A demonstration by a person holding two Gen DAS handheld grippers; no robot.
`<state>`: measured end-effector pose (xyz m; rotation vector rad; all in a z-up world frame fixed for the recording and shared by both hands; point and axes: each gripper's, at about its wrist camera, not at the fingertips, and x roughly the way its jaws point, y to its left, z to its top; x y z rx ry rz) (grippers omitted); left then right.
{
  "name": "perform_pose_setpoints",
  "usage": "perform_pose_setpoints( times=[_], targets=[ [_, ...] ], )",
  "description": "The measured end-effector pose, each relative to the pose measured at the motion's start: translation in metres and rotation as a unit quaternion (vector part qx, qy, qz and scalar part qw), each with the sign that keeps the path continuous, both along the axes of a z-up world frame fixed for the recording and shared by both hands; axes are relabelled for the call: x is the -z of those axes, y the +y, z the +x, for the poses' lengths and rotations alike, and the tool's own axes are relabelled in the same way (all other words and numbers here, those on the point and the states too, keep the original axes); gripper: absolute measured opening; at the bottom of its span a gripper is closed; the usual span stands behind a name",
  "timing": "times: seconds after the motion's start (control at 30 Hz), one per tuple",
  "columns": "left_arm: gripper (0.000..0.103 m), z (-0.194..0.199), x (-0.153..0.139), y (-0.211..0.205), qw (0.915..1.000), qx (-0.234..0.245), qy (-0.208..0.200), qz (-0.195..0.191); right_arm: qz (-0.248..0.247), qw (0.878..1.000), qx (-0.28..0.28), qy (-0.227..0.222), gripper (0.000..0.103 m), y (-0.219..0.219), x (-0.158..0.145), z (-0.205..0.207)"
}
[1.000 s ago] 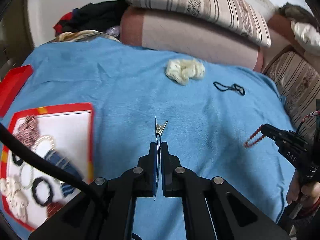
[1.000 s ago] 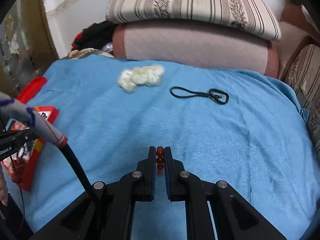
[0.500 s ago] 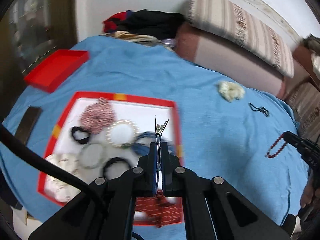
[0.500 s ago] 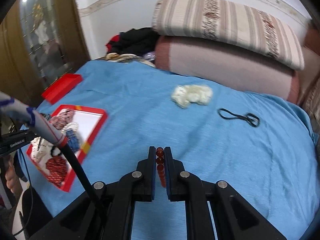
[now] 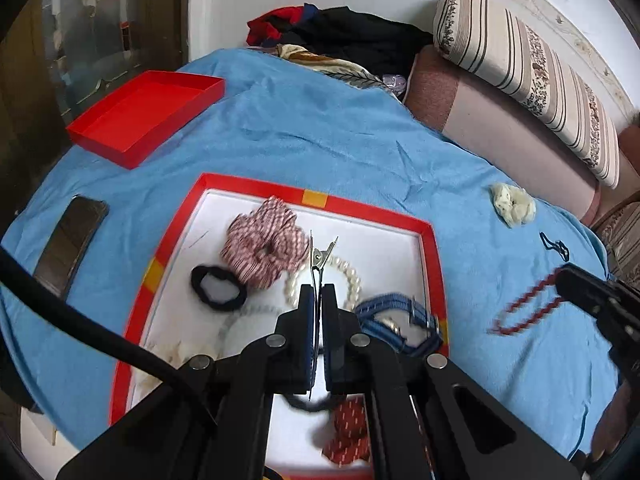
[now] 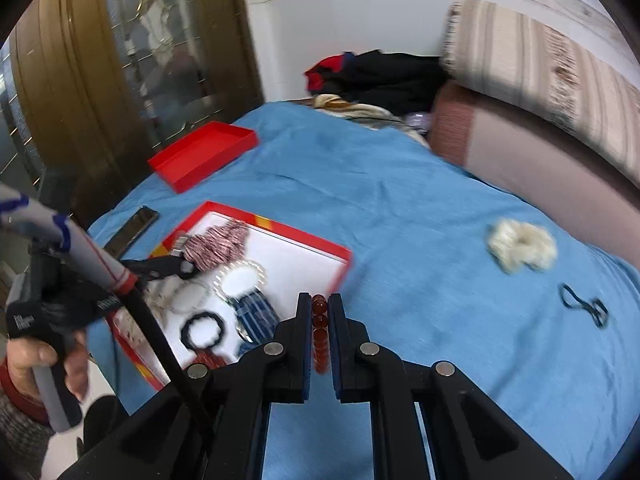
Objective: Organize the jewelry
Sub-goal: 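Carry the hairpin and red bead bracelet into the tray and release both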
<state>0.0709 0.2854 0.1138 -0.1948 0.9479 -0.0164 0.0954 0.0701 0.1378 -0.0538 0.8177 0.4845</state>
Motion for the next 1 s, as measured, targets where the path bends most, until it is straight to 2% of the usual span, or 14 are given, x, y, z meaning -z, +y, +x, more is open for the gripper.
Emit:
perform_pose_setpoints(
  times=[0.2, 0.37, 0.57, 0.67, 0.73, 0.8, 0.83, 0.93, 1.0],
  targets=[
    [0.003, 0.046, 0.011, 0.001, 0.9998, 0.013, 0.01, -0.014, 0.027, 0.999, -0.002, 0.041, 0.008, 0.032, 0.021, 0.045],
    [0.003, 0.08, 0.03, 0.003, 0.9988, 0.019, 0.031, -0.034, 0.04, 0.996, 0.007, 0.08, 0.009, 0.036, 0.05, 0.071],
    [0.003, 0.09, 0.047, -0.004, 0.9972, 0.032, 0.045, -0.051, 0.034, 0.995, 0.005, 0.096, 0.009, 0.035, 0.071, 0.077],
    [0.004, 0.091, 0.048, -0.004, 0.9974, 0.023, 0.045, -0.052, 0.037, 0.994, 0.005, 0.099, 0.009, 0.033, 0.072, 0.078],
    [0.008, 0.09, 0.047, -0.003, 0.9975, 0.018, 0.042, -0.053, 0.035, 0.995, 0.007, 0.095, 0.009, 0.032, 0.071, 0.077],
    [0.02, 0.087, 0.045, -0.004, 0.9975, 0.017, 0.041, -0.055, 0.033, 0.995, 0.005, 0.091, 0.01, 0.032, 0.068, 0.075],
    [0.022, 0.085, 0.042, -0.003, 0.9976, 0.017, 0.038, -0.056, 0.031, 0.996, 0.005, 0.087, 0.01, 0.031, 0.066, 0.074],
    [0.028, 0.074, 0.03, -0.003, 0.9978, 0.016, 0.025, -0.06, 0.031, 0.997, 0.008, 0.075, 0.027, 0.026, 0.058, 0.069],
    [0.036, 0.067, 0.022, -0.003, 0.9978, 0.013, 0.019, -0.063, 0.035, 0.997, 0.013, 0.067, 0.031, 0.021, 0.051, 0.065]
  ],
)
